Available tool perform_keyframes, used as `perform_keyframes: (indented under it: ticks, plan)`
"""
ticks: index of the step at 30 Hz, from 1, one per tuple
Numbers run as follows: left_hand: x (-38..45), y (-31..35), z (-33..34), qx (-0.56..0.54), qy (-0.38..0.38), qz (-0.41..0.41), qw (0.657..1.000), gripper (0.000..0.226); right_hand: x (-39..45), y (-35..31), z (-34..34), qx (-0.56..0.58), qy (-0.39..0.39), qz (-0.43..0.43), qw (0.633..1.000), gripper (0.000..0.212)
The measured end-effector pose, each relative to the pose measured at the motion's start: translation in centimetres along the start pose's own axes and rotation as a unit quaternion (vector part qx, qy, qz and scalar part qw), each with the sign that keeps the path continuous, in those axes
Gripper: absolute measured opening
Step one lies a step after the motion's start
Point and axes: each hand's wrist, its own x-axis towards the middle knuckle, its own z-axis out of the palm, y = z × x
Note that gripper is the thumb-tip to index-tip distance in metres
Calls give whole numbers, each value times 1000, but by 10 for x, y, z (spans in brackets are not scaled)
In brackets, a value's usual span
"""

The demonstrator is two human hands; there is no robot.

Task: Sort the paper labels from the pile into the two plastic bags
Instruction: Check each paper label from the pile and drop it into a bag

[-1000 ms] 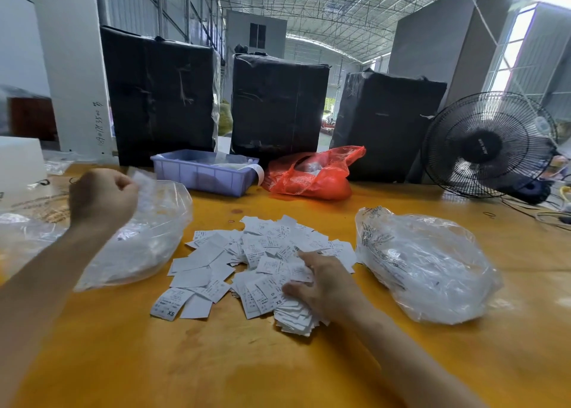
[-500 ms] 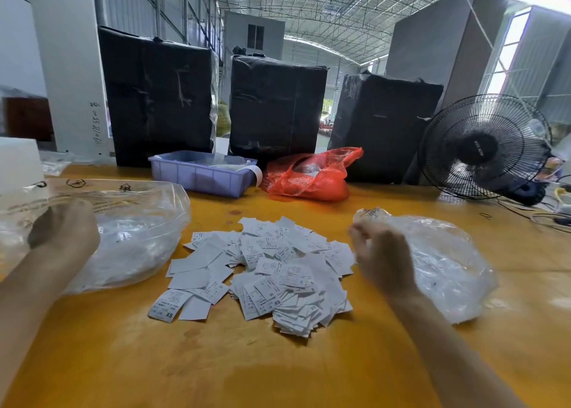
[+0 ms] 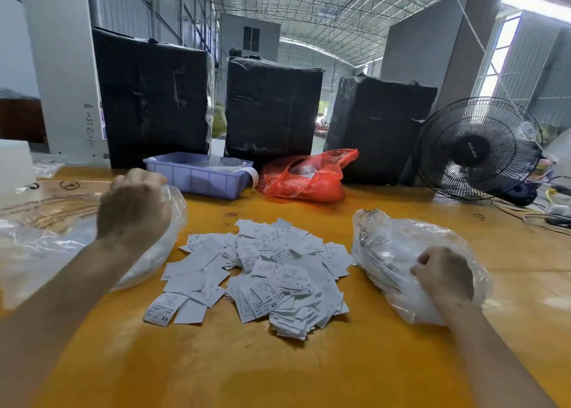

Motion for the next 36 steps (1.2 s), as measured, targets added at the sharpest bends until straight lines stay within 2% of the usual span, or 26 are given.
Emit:
perform_keyframes:
  ticks: [3,6,10,14,16,19,21,23,24,25,26,27,29,30,31,34,36]
  plan:
    - [-12,24,4,-50,-20,50,997,32,2,-4,2,109,43,-3,993,23]
    - [-22,40,12,-80,-46,100,991,35,2,-8,0,205,63,15,977,22]
    - [-31,51,15,-113,-54,141,982,32,0,-8,0,193,75,1,978,10]
    - [-36,55,17,-127,-63,153,978,30,2,-7,5,148,86,-24,985,20]
    - [-38,55,18,-130,-71,151,978,30,0,-9,4,147,104,-64,981,20]
    - [-40,57,18,-144,-83,147,975,28,-10,-23,-3,186,175,-160,954,9]
    - [-41,62,19,-177,-85,151,969,25,-14,-37,-10,246,195,-175,933,8]
    - [-43,70,17,-255,-85,135,954,26,-24,-56,-20,403,130,-116,898,13]
    - [-44,74,14,-315,-113,105,936,30,-32,-68,-26,514,54,-74,853,17]
    - [-45,80,10,-377,-175,64,907,41,-42,-80,-30,611,-36,-36,790,20]
    - [-46,85,5,-441,-250,24,861,57,-51,-90,-32,667,-116,-11,736,22]
    - [-47,89,2,-504,-316,-12,804,73,-62,-99,-31,681,-177,1,710,23]
    - [-49,94,0,-576,-411,-72,703,93,-82,-114,-27,670,-254,-2,698,24]
    - [-50,94,0,-589,-440,-83,673,93,-91,-119,-25,664,-271,-7,697,23]
    - [-51,94,-1,-591,-456,-79,661,84,-97,-122,-23,658,-279,-16,699,23]
    - [-55,94,1,-583,-431,-80,684,44,-105,-126,-22,638,-296,-40,710,19]
    - [-54,92,2,-584,-415,-107,689,35,-103,-124,-21,631,-305,-40,712,12]
